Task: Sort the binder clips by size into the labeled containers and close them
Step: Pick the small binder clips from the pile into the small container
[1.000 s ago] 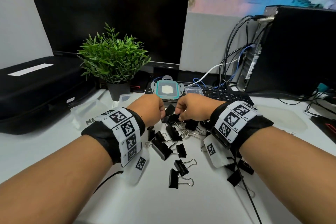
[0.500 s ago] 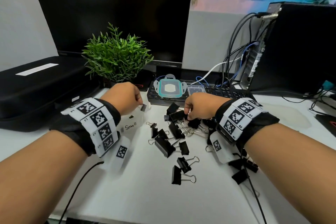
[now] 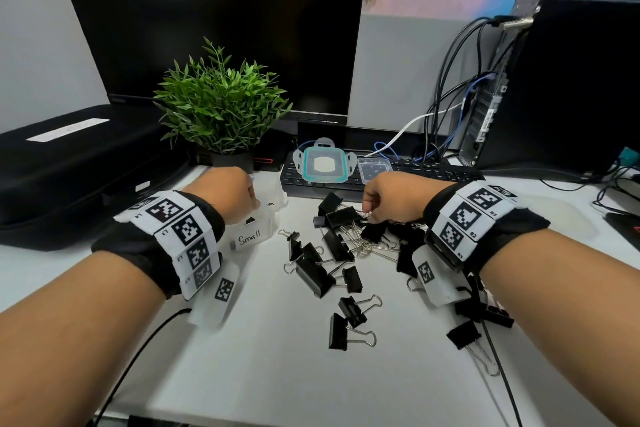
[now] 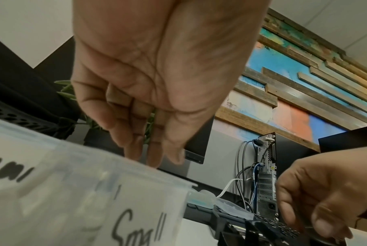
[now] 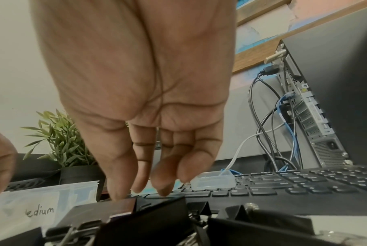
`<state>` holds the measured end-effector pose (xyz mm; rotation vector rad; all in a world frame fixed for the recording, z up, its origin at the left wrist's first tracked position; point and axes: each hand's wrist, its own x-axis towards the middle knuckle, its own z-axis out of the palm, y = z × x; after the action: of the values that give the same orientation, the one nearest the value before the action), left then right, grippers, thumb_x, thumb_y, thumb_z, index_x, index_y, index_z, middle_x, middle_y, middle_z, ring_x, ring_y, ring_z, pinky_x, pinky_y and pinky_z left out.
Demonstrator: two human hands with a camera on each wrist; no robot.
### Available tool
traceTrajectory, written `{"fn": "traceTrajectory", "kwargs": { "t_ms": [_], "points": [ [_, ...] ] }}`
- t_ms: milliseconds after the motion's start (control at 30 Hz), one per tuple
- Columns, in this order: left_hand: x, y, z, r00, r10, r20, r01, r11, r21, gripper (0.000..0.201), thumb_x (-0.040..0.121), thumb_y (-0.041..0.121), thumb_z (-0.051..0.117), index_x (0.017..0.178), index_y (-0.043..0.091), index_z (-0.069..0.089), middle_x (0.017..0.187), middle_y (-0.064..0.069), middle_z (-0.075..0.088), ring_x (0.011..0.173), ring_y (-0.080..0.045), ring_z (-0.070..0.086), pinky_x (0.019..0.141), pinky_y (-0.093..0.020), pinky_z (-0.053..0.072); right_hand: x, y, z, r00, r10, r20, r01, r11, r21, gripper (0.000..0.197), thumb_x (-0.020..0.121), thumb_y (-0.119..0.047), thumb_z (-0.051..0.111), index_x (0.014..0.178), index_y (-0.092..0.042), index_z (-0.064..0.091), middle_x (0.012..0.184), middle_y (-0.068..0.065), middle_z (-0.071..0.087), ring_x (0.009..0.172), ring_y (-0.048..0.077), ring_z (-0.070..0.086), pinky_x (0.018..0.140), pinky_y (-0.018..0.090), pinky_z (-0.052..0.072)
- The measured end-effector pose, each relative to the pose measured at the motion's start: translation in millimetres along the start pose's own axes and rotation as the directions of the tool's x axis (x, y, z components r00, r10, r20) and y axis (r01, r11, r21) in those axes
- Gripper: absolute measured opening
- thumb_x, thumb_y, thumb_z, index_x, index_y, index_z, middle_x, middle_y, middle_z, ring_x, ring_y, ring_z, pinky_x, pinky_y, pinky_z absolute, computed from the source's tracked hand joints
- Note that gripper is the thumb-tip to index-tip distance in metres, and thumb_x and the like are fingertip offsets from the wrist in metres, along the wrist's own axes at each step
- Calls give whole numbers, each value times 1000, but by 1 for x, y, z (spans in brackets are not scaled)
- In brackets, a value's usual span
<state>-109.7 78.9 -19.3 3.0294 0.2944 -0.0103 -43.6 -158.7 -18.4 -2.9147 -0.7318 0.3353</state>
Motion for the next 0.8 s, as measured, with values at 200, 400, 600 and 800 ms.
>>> {"fn": "traceTrajectory", "kwargs": {
  "t_ms": [200,400,600,800],
  "points": [
    [-4,6,1,994,-32,108,30,999,27,61,76,50,71,125,20,50,124,-4,55,115,-22,50,89,-30,42,-4,17,-7,999,32,-2,-32,998,53,14,85,-11,66,98,-16,64,77,-9,55,68,10,53,66,21,44],
    [4,15,-1,987,36,158,-43,998,39,63,73,38,77,126,23,48,126,-1,54,116,-20,50,90,-29,42,-17,49,-15,992,129,9,-130,983,133,12,85,-5,64,91,-14,65,71,-4,59,58,10,54,54,21,48],
    [4,53,-2,980,143,136,-155,985,81,60,75,38,76,127,25,50,126,-2,51,114,-23,50,93,-36,45,-31,63,-17,977,198,77,-206,971,122,10,86,-3,63,90,-12,64,69,-3,60,58,10,55,54,21,50],
    [-6,89,1,912,346,219,-366,929,59,51,78,37,73,124,27,52,123,3,55,103,-19,54,83,-27,43,-50,76,-26,900,380,212,-375,925,-66,22,84,-13,69,103,-1,67,85,9,68,69,19,60,58,26,52]
  ]
}}
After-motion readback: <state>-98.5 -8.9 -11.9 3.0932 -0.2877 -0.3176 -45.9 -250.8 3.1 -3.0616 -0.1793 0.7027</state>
